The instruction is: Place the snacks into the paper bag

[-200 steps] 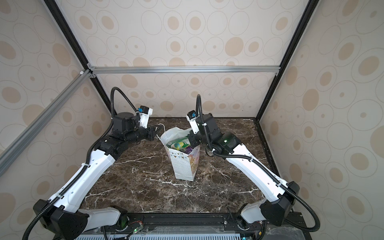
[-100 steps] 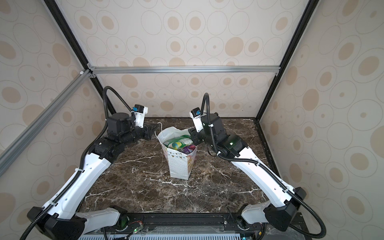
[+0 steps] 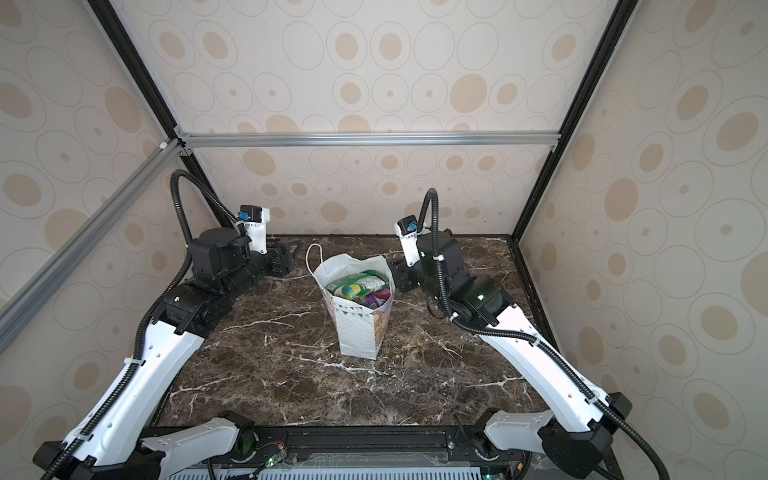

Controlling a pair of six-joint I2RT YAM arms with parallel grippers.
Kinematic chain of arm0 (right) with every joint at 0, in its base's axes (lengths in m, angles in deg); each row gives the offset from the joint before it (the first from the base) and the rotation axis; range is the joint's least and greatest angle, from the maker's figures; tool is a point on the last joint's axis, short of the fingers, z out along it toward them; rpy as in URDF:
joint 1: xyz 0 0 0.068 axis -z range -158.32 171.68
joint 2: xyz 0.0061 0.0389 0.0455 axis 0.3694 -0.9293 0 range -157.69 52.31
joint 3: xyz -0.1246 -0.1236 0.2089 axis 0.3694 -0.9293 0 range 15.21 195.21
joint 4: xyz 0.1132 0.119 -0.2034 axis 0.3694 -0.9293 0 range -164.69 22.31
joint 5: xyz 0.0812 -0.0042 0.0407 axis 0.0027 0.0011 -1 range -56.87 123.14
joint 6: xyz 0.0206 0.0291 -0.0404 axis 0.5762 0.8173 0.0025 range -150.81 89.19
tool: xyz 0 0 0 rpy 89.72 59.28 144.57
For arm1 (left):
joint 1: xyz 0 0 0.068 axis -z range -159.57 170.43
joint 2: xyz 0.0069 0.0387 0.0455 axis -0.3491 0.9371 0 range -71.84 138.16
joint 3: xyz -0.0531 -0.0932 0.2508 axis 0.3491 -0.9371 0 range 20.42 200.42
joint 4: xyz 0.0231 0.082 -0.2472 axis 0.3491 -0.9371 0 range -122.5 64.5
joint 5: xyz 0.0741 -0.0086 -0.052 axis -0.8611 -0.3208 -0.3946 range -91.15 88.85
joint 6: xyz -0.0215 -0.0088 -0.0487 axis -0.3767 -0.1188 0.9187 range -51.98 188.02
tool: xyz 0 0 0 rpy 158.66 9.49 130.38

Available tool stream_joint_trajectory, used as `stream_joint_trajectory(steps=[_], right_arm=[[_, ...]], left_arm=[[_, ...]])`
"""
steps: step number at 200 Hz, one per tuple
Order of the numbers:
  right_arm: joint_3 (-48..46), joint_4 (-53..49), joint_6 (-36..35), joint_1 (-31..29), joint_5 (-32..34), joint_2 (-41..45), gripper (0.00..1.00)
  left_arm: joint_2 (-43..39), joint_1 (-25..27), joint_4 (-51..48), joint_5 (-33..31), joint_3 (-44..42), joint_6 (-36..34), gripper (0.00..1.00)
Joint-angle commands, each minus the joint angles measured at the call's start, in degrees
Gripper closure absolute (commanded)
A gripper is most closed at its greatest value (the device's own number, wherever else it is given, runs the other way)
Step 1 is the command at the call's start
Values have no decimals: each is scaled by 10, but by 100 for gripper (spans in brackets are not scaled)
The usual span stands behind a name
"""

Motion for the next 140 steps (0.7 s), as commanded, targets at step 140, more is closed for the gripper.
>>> stream_joint_trajectory(steps=[140], right_arm=[[-475, 260, 43, 235, 230, 188, 3]], left_arm=[[-130, -87, 476, -467, -549, -26, 0]])
